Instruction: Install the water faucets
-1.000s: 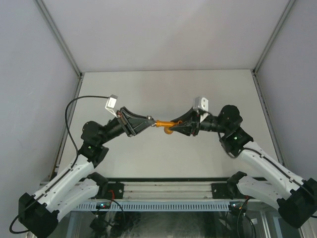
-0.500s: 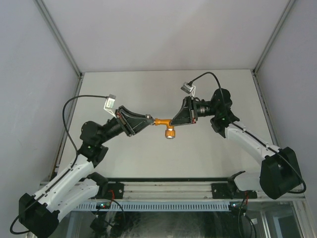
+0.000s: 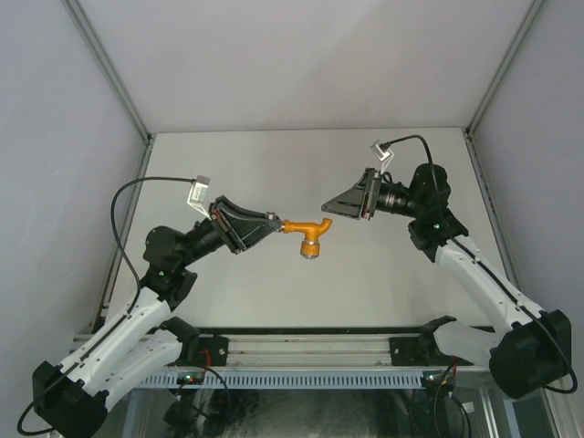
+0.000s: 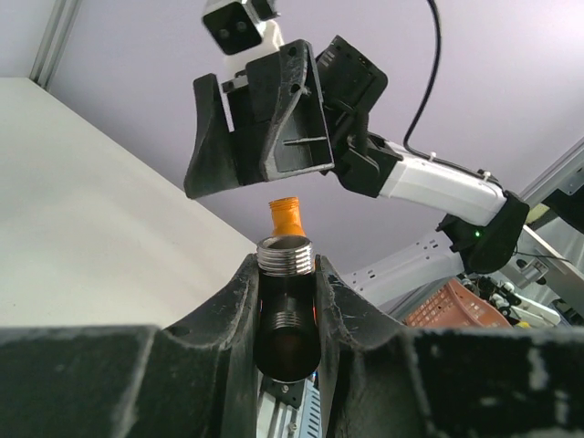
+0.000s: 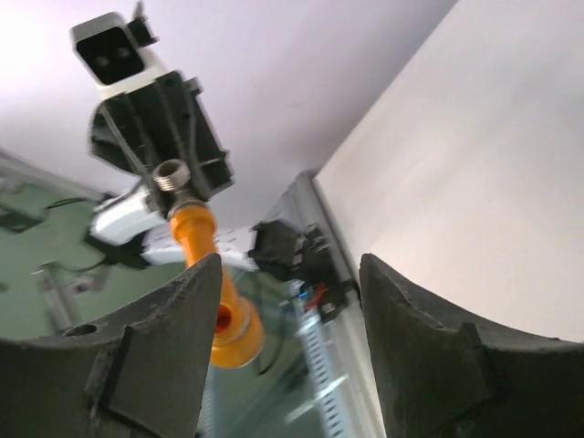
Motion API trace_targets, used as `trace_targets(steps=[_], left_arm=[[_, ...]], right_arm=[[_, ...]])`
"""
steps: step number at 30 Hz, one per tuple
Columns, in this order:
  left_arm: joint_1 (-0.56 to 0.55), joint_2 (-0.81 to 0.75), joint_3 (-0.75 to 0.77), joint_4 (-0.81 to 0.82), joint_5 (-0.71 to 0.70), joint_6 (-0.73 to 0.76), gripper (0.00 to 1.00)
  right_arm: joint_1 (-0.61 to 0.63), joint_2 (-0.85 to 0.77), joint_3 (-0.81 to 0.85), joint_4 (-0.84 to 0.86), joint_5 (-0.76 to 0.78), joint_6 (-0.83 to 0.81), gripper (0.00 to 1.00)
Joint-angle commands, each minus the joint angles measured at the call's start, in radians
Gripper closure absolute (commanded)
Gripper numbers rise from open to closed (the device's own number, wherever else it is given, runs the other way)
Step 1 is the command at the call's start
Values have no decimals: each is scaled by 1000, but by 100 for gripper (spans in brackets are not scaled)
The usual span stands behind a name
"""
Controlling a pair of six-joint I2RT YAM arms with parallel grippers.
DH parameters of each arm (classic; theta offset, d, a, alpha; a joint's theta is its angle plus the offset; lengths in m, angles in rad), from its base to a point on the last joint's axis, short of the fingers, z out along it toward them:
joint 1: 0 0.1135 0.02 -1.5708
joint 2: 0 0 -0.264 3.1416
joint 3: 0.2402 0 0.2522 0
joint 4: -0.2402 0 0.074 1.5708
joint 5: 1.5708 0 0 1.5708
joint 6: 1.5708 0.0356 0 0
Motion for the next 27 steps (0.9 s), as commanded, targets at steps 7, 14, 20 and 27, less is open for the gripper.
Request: trace_targets(steps=[7, 14, 20, 27], left_arm=[[1, -17, 7, 55, -36, -48, 100], [1, -10, 8, 55, -48, -87, 100], [1, -15, 7, 55, -48, -99, 100], [1, -24, -4, 55, -59, -121, 99]], right_arm=[[20, -349, -89, -54, 360, -893, 26], [321, -529, -274, -127, 619, -1842, 12], [533, -527, -355, 6, 863, -2145, 11], [667, -458, -394, 203, 1017, -2378, 11]])
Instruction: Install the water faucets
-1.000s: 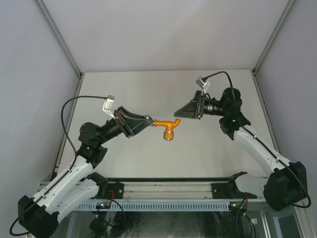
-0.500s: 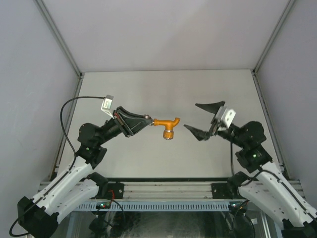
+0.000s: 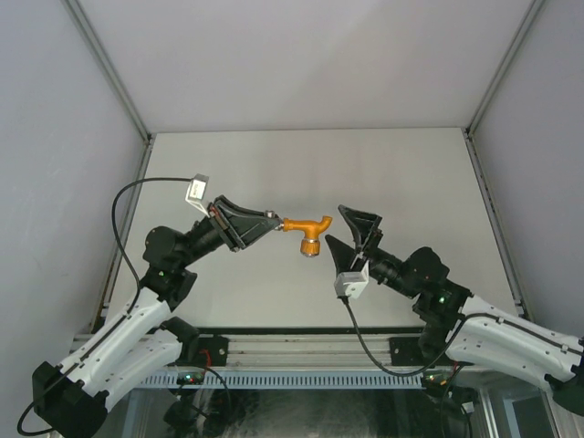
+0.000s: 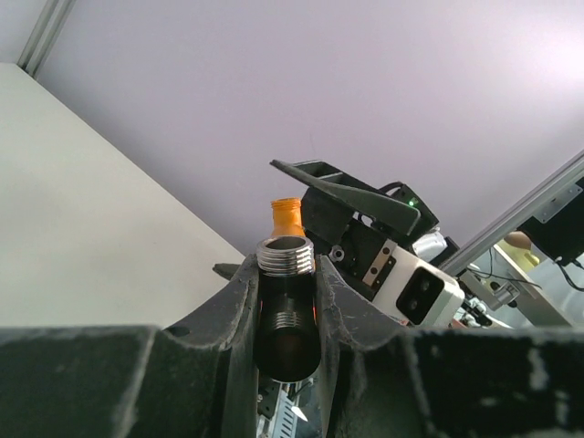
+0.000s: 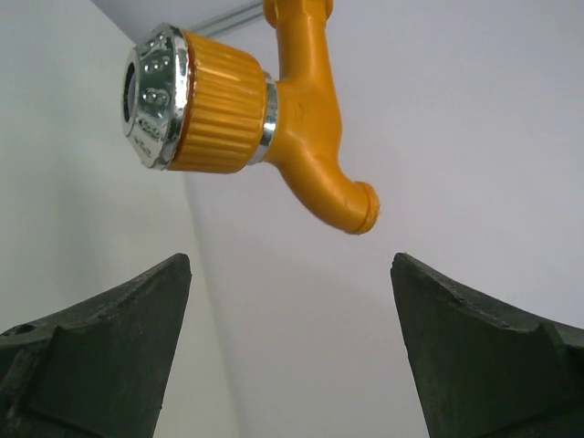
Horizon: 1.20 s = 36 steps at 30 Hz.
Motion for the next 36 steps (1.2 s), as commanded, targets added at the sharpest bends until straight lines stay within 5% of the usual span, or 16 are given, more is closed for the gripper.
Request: trace_targets(steps=[1, 11, 23, 29, 36], left_arm=[[1, -20, -5, 55, -29, -39, 100], [1, -23, -13, 55, -53, -63, 100], [-1, -26, -26, 55, -62, -65, 100], [0, -16, -22, 55, -46, -62, 100], [0, -19, -21, 55, -24, -39, 100]], right_arm=[[66, 36, -1, 206, 136, -253, 11], [153, 168, -2, 404, 117, -410, 14], [169, 189, 27, 354, 73, -364, 63], [168, 137, 69, 226, 55, -216, 77], [102, 79, 195, -24, -82, 148, 87]])
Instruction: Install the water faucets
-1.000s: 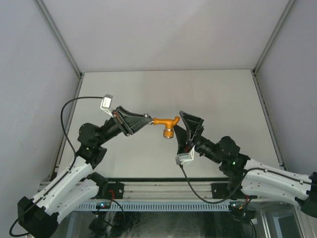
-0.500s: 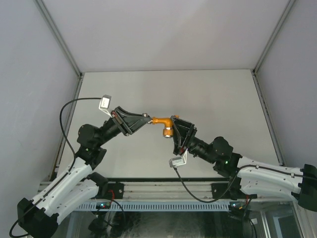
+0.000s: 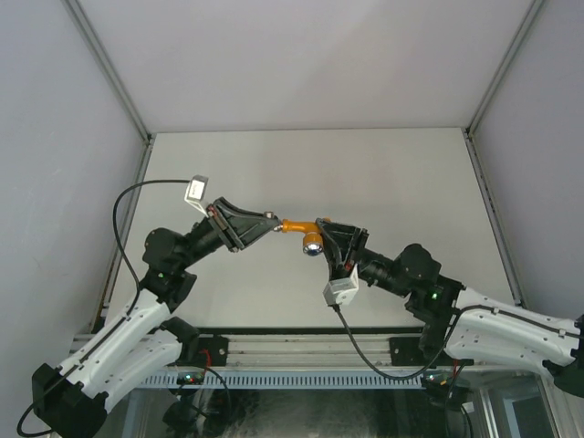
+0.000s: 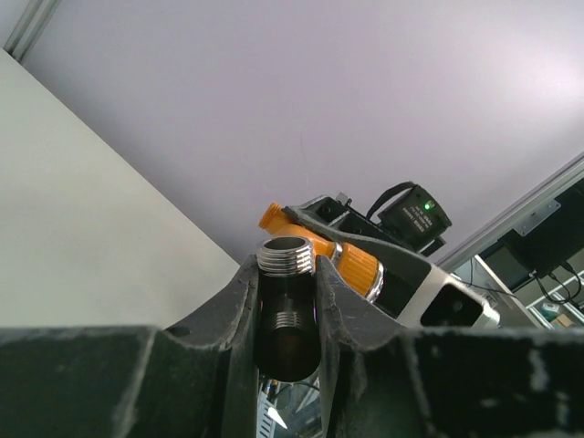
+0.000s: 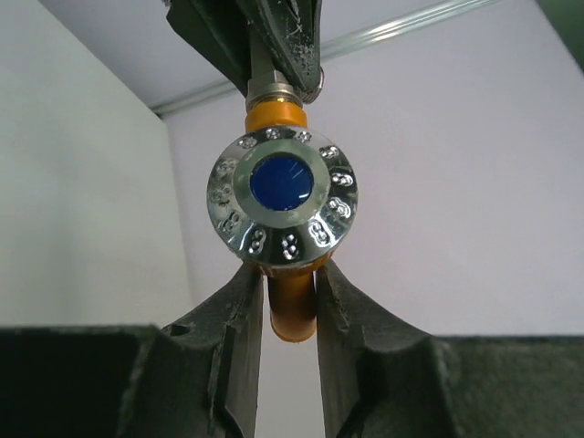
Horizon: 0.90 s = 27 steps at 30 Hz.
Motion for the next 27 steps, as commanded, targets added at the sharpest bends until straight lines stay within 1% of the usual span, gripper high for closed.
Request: trace_targets(steps=[1, 3, 5, 7, 10, 11, 13, 16, 18, 21, 24, 27], left_arm=[[2, -6, -8, 62, 0, 24, 100], [1, -8, -6, 62, 5, 35, 100], [1, -8, -6, 61, 11, 41, 100], [1, -8, -5, 62, 15, 50, 100], [1, -9, -2, 62, 19, 61, 100], [0, -10, -4, 62, 19, 65, 100], [0, -11, -5, 61, 22, 70, 100], [0, -9, -6, 62, 25, 74, 100], [0, -7, -5, 62, 26, 76, 100], [0, -6, -3, 61, 30, 83, 100], [1, -5, -2, 62, 37, 86, 99], [0, -12, -6, 62, 35, 93, 100]], right_arm=[[-62, -45, 143, -166, -154, 365, 88], [-102, -46, 180, -228, -237, 476, 89], [-150, -43, 210, -255, -342, 609, 91], [-211, -30, 231, -270, -465, 728, 98], [-299, -12, 235, -205, -628, 955, 100], [-325, -5, 235, -175, -656, 1041, 100], [-362, 4, 236, -123, -655, 1220, 100], [-429, 29, 270, -116, -656, 1475, 100], [-482, 63, 293, -111, -720, 1675, 100], [-543, 132, 307, -65, -831, 1919, 100], [-565, 169, 308, -11, -908, 2103, 100], [-569, 186, 308, -10, -924, 2211, 100]])
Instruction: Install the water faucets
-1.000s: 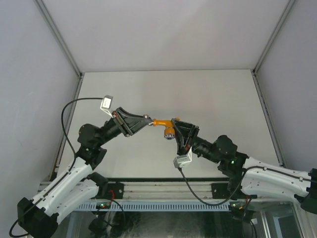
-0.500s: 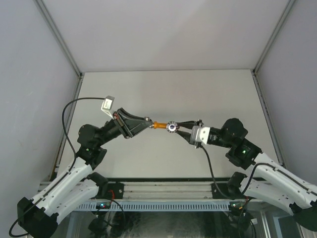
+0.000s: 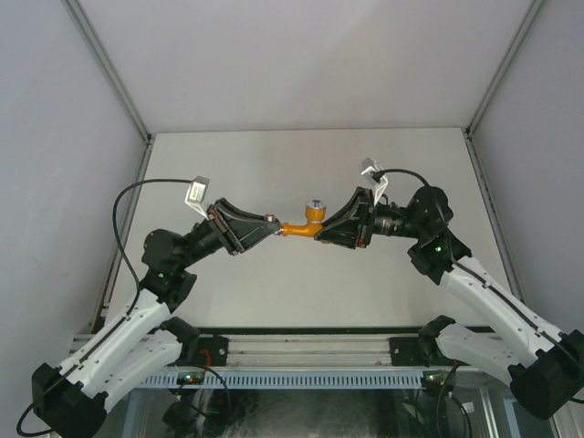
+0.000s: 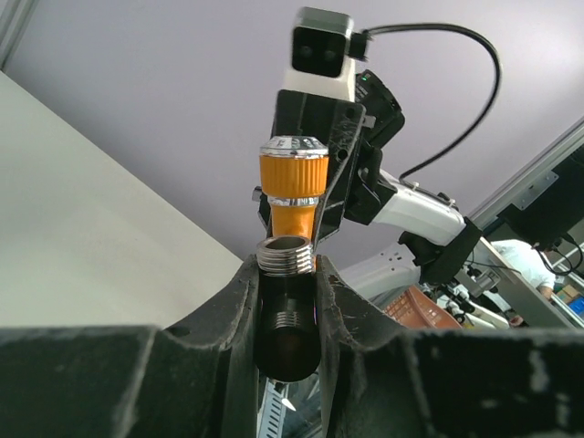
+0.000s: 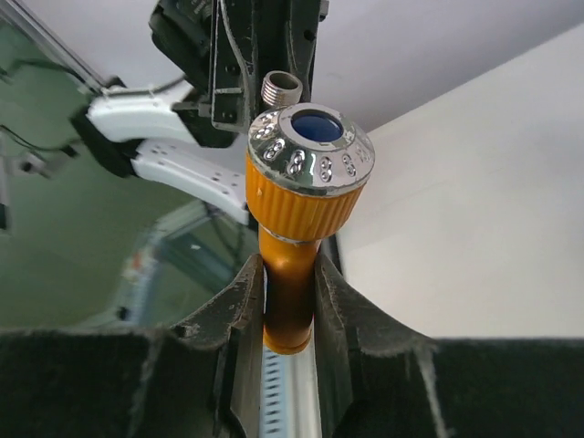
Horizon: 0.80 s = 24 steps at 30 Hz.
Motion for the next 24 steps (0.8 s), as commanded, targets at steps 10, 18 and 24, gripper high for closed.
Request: trace_targets(steps=[10, 18, 24], left_arm=[[5, -38, -4, 33, -37, 64, 100], [4, -61, -12, 33, -47, 61, 100], [5, -57, -11, 33, -45, 56, 100]], right_arm=[[-70, 50, 53, 106, -88, 418, 61], [-70, -103, 50, -131, 230, -24, 30], [-66, -274, -45, -69, 447, -426, 25]])
